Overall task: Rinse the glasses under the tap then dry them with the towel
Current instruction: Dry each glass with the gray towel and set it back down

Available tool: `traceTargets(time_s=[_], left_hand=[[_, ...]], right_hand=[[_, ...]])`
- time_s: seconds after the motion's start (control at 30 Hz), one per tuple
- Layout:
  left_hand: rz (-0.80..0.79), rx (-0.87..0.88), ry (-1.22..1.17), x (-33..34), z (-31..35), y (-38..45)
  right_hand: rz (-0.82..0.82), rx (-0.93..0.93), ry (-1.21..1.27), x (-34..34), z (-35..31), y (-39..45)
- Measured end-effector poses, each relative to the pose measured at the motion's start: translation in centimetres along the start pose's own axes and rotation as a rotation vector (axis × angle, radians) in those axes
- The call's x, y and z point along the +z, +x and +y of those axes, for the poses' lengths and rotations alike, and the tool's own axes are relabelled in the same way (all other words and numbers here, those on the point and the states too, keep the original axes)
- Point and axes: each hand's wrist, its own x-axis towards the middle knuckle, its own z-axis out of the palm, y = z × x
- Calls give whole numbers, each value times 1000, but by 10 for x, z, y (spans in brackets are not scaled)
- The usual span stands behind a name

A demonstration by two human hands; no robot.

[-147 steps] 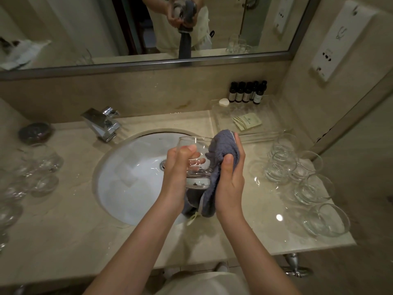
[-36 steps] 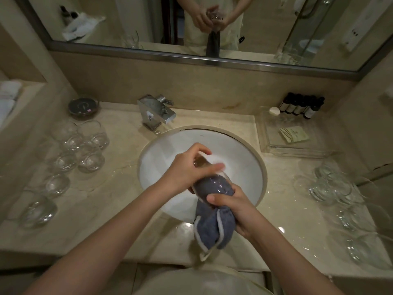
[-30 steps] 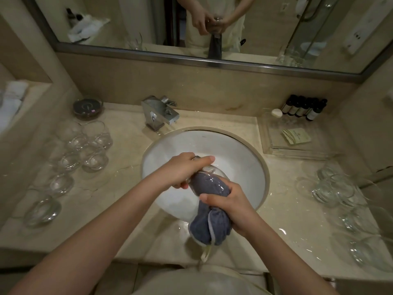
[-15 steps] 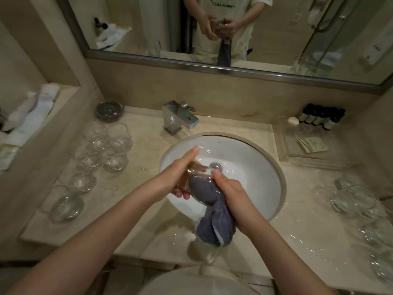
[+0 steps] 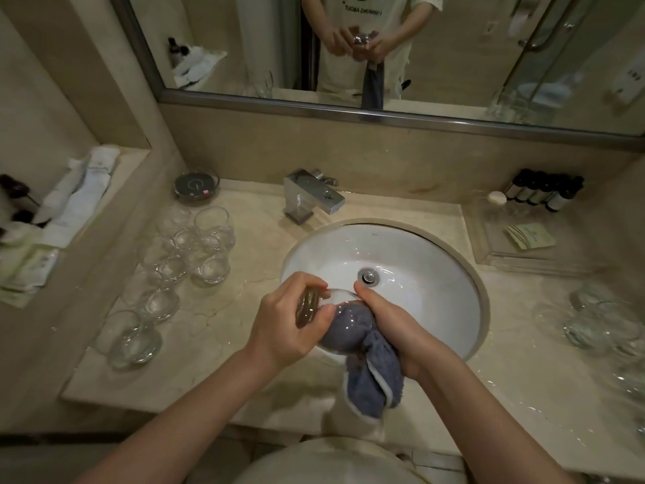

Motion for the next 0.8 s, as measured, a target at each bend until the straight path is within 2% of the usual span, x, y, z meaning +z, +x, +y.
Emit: traceTargets(time_s=[0.07, 0.17, 0.23, 0.27, 0.33, 0.43, 0.53, 0.57, 0.6, 0.63, 0.67, 0.73, 0.77, 0.8], left_hand=[[-68, -142, -140, -5, 1, 2], [-262, -715, -466, -17, 15, 16], [-358, -993, -432, -22, 18, 26], [-354, -1023, -357, -20, 19, 29], [-222, -903, -208, -14, 19, 27], [-28, -500, -72, -10, 21, 14], [-77, 2, 19, -14, 9, 4], [-109, 69, 20, -16, 4, 2], [-146, 51, -8, -18, 3, 5], [-184, -44, -62, -21, 5, 9], [-220, -209, -134, -24, 11, 15], [-235, -671, -324, -26, 23, 30], [-222, -846, -337, -26, 23, 37], [-226, -925, -276, -23, 20, 41]], right_hand=[[19, -11, -10, 3, 4, 1], [89, -154, -116, 7, 9, 5], [122, -246, -252, 12, 12, 6], [126, -266, -263, 15, 14, 7], [117, -237, -141, 18, 16, 5], [81, -36, 152, 11, 15, 5], [-38, 121, 253, 7, 11, -3], [-48, 127, 267, 7, 12, -5], [-43, 107, 281, 9, 12, -6], [-24, 71, 301, 12, 14, -5], [4, 20, 315, 15, 17, -3], [93, -135, 203, 22, 24, 2], [131, -216, 105, 26, 27, 4], [149, -281, 33, 31, 29, 5]])
